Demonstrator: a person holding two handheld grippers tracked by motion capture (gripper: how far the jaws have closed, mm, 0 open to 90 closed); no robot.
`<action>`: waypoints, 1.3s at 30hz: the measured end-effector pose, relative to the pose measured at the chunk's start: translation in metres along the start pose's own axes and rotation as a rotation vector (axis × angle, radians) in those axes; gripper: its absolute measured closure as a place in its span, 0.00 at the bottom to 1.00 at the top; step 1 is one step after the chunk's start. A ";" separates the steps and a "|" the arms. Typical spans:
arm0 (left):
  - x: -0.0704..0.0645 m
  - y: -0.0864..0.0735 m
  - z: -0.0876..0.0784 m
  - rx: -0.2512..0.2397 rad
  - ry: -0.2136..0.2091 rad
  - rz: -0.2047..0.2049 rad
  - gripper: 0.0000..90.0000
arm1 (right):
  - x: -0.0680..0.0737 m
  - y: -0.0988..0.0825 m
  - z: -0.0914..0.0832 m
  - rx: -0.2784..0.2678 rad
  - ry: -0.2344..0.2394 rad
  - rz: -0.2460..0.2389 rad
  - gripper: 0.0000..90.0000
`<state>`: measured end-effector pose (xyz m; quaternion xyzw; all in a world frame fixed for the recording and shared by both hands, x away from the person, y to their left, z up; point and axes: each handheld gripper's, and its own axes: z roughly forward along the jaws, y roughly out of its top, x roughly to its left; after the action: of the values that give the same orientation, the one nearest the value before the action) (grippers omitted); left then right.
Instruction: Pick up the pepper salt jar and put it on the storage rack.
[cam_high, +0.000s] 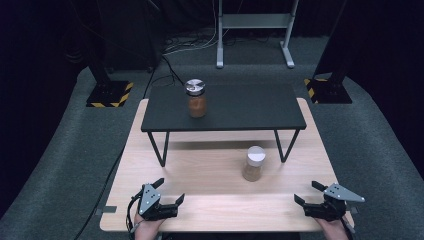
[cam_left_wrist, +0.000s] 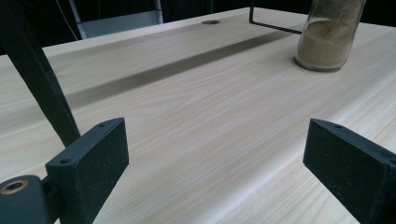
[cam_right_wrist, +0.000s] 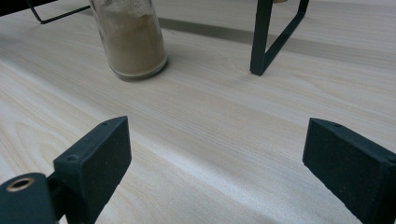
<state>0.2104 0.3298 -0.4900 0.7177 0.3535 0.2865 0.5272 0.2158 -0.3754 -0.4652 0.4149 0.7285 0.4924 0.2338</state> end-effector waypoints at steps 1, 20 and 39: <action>0.000 0.000 0.000 0.000 0.000 -0.001 0.07 | 0.000 0.000 0.000 0.000 0.000 0.000 0.07; 0.000 0.001 0.000 0.006 0.000 0.000 0.07 | 0.000 -0.001 -0.001 -0.006 0.001 -0.004 0.07; 0.000 0.002 0.001 0.010 0.001 -0.011 0.07 | 0.016 0.012 0.008 -0.080 0.100 -0.062 0.07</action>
<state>0.2114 0.3294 -0.4887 0.7181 0.3592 0.2821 0.5252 0.2179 -0.3557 -0.4561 0.3574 0.7315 0.5336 0.2289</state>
